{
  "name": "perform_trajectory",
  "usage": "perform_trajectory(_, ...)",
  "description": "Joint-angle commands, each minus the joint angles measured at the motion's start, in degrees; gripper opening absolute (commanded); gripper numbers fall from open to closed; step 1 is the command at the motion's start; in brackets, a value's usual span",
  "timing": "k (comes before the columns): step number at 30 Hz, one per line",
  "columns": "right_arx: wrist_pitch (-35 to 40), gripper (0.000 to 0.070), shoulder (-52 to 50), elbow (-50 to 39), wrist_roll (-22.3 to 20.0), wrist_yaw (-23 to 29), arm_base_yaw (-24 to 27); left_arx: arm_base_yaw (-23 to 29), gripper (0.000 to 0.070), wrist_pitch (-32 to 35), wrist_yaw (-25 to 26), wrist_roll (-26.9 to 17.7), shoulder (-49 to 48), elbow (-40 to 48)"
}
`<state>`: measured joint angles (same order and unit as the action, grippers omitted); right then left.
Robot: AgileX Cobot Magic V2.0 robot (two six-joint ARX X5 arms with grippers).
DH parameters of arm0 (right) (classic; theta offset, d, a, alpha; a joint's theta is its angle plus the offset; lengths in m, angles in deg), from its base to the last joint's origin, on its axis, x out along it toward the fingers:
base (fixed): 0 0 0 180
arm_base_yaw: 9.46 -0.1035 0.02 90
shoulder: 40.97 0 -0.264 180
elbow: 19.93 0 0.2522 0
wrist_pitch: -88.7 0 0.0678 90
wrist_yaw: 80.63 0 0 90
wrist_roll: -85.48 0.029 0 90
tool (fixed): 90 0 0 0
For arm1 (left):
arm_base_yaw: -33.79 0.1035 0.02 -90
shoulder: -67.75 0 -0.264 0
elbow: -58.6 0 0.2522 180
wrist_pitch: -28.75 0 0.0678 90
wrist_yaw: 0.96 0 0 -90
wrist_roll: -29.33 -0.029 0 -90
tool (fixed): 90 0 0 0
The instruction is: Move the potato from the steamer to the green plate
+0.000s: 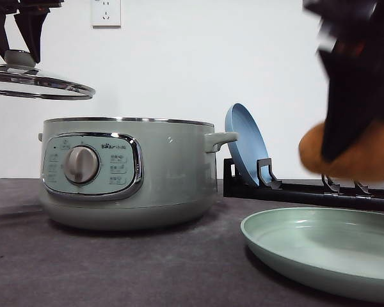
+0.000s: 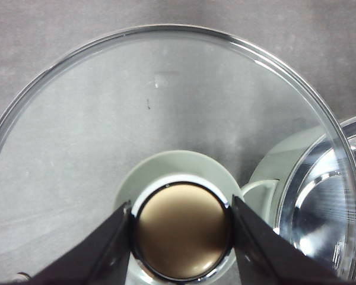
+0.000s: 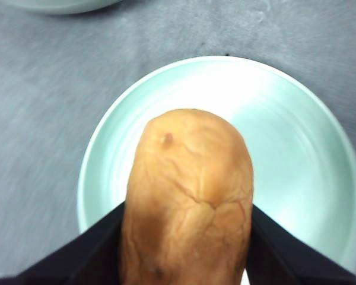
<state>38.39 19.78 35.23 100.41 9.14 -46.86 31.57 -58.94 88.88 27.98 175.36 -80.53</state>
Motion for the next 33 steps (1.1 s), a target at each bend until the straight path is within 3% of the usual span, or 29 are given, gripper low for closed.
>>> perform_trajectory(1, 3.23, 0.0183, 1.53, -0.93, 1.69, 0.03, 0.16, 0.03, 0.0000, 1.46, -0.02, 0.33, -0.52, -2.48)
perform_trajectory(14, 8.62, 0.0183, 13.42, -2.81, 0.43, 0.02, 4.69, 0.31, 0.0000, 1.49, 0.00, 0.33, -0.52, -2.43)
perform_trajectory(23, 9.92, 0.0188, 15.32, -2.81, 0.54, 0.05, 4.86, 0.35, 0.0000, 1.51, 0.00, 0.33, -0.52, -2.40)
perform_trajectory(25, 9.91, 0.0237, 15.25, -2.78, 0.64, 0.06, 4.86, 0.35, 0.0000, 1.53, -0.02, 0.33, -0.52, -2.40)
perform_trajectory(29, 8.94, 0.0449, 14.06, -1.93, 0.87, 0.11, 4.86, 0.35, 0.0000, 1.53, -0.02, 0.33, -0.52, -2.40)
perform_trajectory(33, 5.47, 0.0577, 9.89, 1.08, 0.97, 0.80, 4.86, 0.35, 0.0000, 1.51, -0.02, 0.34, -0.52, -2.40)
